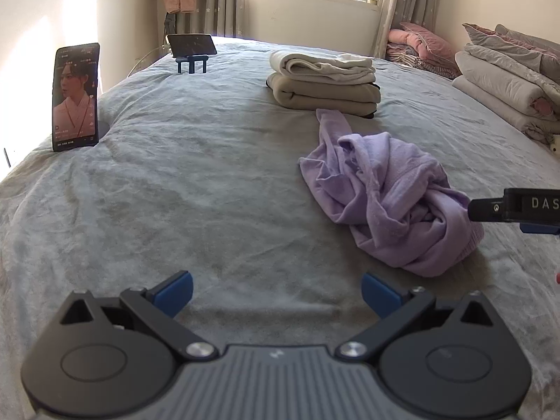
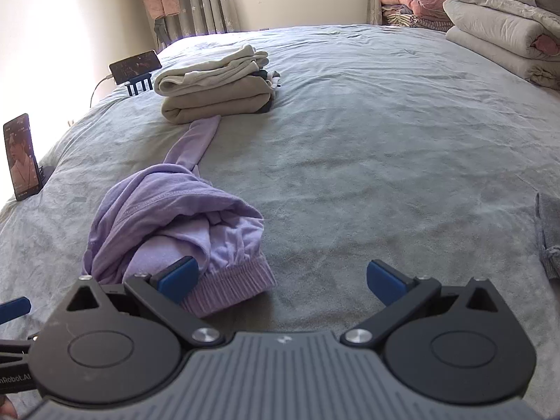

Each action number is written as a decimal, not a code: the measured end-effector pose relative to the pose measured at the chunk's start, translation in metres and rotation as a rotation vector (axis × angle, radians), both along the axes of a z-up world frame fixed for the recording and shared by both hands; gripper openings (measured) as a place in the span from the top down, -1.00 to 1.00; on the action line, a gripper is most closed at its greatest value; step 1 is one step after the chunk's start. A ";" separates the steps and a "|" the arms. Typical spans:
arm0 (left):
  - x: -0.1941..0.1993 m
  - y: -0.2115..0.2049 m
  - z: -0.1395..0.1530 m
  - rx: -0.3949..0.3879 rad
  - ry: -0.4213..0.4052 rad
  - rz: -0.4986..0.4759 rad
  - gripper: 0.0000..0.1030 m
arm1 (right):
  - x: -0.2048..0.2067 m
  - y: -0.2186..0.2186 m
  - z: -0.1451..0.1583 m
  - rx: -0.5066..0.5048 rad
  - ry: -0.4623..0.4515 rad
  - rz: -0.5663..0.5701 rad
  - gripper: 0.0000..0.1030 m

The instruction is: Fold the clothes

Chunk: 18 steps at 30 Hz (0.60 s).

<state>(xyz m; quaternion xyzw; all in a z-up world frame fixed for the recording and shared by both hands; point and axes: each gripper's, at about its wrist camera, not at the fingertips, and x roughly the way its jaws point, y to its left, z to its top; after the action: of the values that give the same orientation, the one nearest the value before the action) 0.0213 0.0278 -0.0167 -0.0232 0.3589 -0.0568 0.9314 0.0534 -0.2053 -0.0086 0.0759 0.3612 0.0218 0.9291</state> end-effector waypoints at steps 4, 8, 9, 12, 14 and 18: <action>0.000 0.007 0.002 -0.068 -0.016 -0.034 -0.99 | 0.003 -0.006 -0.011 0.069 -0.008 0.027 -0.90; 0.003 0.010 0.003 -0.108 -0.027 -0.034 -0.99 | 0.004 -0.010 -0.009 0.126 -0.026 0.053 -0.53; 0.004 0.010 0.003 -0.112 -0.031 -0.035 -0.99 | 0.004 -0.010 -0.009 0.138 -0.024 0.062 -0.48; 0.002 0.006 0.004 -0.094 -0.044 -0.053 -0.99 | 0.005 -0.010 -0.011 0.175 -0.015 0.093 -0.18; -0.001 0.003 0.005 -0.073 -0.064 -0.069 -0.99 | 0.005 -0.010 -0.011 0.196 -0.006 0.106 0.15; -0.006 -0.002 0.008 -0.050 -0.110 -0.097 -0.99 | -0.001 -0.010 -0.006 0.245 -0.004 0.134 0.61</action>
<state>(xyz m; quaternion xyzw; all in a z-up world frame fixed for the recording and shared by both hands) 0.0149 0.0262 -0.0087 -0.0257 0.3064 -0.1119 0.9450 0.0520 -0.2155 -0.0151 0.1643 0.3585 0.1278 0.9100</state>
